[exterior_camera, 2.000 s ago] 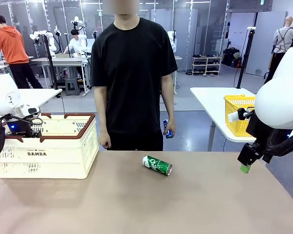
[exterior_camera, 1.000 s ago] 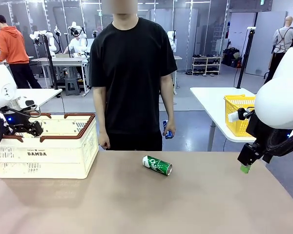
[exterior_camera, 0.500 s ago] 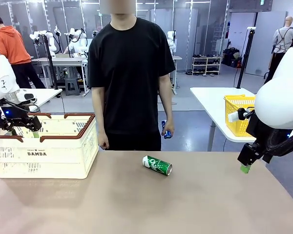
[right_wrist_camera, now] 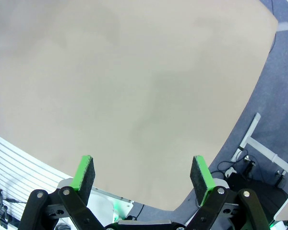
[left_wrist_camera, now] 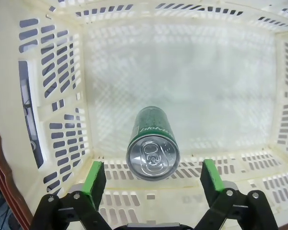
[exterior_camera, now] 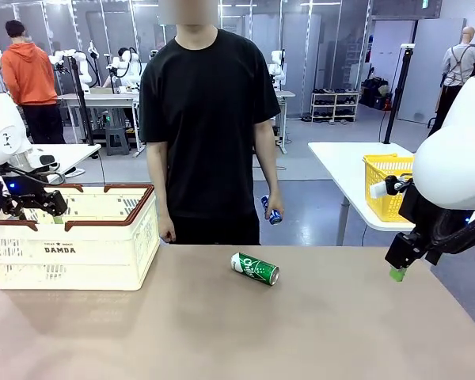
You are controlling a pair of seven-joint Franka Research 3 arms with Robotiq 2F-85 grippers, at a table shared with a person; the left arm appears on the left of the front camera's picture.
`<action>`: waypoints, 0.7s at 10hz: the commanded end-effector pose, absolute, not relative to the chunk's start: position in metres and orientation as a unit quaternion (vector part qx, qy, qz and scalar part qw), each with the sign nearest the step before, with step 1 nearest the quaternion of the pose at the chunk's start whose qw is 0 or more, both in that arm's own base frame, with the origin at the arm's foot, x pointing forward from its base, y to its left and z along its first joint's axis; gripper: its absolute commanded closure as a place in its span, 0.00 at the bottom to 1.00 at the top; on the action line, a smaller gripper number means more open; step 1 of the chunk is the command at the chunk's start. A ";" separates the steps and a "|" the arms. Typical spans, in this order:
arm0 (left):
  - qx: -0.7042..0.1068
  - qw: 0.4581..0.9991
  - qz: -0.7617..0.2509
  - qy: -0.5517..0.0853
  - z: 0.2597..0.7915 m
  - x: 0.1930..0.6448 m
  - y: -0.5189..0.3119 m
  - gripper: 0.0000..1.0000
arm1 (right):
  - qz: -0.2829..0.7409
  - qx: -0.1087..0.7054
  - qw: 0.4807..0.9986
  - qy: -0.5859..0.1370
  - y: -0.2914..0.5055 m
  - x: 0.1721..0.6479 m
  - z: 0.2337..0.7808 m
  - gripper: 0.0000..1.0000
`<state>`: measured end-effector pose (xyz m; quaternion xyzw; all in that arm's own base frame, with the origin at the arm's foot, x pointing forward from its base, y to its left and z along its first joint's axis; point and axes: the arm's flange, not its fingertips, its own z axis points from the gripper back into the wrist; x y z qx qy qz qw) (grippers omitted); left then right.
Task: Place the drinks into the Shopping basket.
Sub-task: Pick up one drink and place it into the Shopping basket.
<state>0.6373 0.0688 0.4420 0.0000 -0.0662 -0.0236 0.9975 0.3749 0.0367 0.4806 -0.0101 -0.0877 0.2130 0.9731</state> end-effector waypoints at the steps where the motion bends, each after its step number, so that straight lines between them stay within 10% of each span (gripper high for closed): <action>1: -0.009 0.997 -0.023 -0.072 0.444 0.641 0.069 0.00 | 0.219 -0.011 0.972 -0.086 0.035 0.375 0.482 0.00; 7: 0.092 0.987 -0.094 -0.087 0.533 0.620 0.045 0.00 | 0.219 -0.011 0.972 -0.086 0.035 0.375 0.482 0.00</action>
